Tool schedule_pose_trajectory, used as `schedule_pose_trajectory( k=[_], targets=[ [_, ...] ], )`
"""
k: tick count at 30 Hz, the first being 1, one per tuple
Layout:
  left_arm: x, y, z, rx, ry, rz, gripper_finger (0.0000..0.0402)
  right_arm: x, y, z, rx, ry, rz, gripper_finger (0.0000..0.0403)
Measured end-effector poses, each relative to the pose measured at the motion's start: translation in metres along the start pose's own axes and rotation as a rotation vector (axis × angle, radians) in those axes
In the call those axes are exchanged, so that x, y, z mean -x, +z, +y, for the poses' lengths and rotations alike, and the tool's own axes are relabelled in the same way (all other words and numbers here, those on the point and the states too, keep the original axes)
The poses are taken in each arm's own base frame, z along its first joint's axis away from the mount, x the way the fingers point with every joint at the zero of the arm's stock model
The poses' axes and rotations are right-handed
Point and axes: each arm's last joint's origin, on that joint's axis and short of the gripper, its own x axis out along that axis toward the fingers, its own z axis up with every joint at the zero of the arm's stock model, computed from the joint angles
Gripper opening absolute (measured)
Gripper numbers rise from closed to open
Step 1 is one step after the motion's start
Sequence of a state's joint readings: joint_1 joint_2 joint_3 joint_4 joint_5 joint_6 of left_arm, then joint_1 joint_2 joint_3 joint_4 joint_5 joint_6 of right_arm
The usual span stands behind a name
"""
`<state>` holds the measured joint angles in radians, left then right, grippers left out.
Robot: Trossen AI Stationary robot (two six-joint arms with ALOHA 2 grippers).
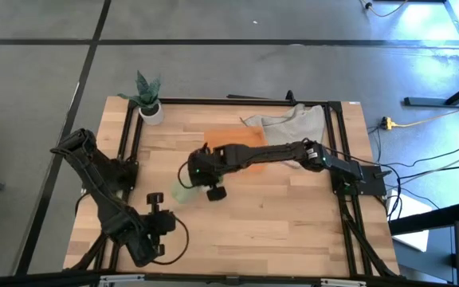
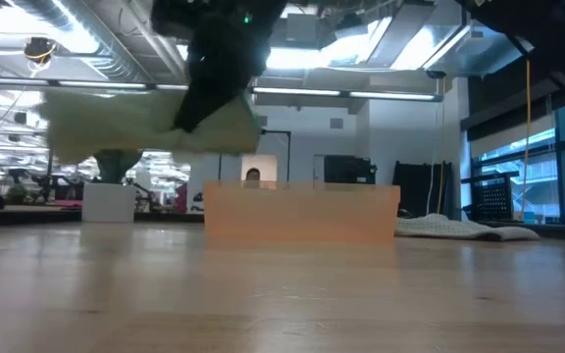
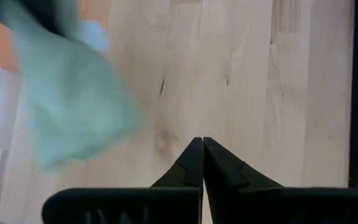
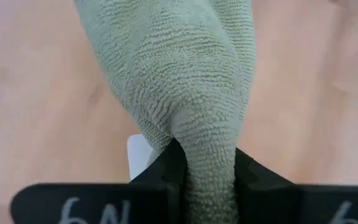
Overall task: Roll microfiber towels into tight, uniform cylinder then place into a basket
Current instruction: Put the green microfiber towel into the orange bin
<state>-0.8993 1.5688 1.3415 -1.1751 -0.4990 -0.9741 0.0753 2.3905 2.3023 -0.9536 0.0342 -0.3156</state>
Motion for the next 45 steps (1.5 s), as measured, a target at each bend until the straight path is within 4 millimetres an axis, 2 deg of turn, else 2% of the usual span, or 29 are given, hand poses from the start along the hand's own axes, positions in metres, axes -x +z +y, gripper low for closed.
schedule_pose_trajectory(
  k=[3, 6, 15, 21, 26, 31, 36, 45],
  targets=[
    [0.003, -0.004, -0.002, 0.000, 0.003, -0.016, 0.0000, 0.020, 0.001, -0.013, -0.024, -0.063, 0.018, 0.0050],
    [0.005, -0.006, -0.004, -0.012, 0.009, -0.034, 0.0000, 0.034, -0.008, -0.027, -0.086, -0.101, 0.047, 0.0050],
    [0.005, -0.006, -0.002, -0.024, 0.044, -0.064, 0.0000, 0.069, -0.048, -0.073, -0.203, -0.262, 0.285, 0.0051],
    [0.005, -0.006, -0.001, -0.026, 0.060, -0.079, 0.0000, 0.078, -0.078, -0.114, -0.310, -0.269, 0.359, 0.0051],
    [0.005, -0.007, 0.000, -0.036, 0.081, -0.083, 0.0000, 0.063, -0.103, -0.130, -0.360, -0.238, 0.425, 0.0051],
    [0.005, -0.007, 0.002, -0.044, 0.093, -0.076, 0.0000, 0.041, -0.114, -0.126, -0.333, -0.125, 0.425, 0.0051],
    [0.005, -0.007, 0.002, -0.036, 0.097, -0.076, 0.0000, 0.024, -0.123, -0.123, -0.316, -0.117, 0.425, 0.0051],
    [0.001, -0.002, 0.006, 0.003, 0.113, -0.076, 0.0000, -0.002, -0.127, -0.126, -0.264, -0.146, 0.313, 0.0051]
  ],
)
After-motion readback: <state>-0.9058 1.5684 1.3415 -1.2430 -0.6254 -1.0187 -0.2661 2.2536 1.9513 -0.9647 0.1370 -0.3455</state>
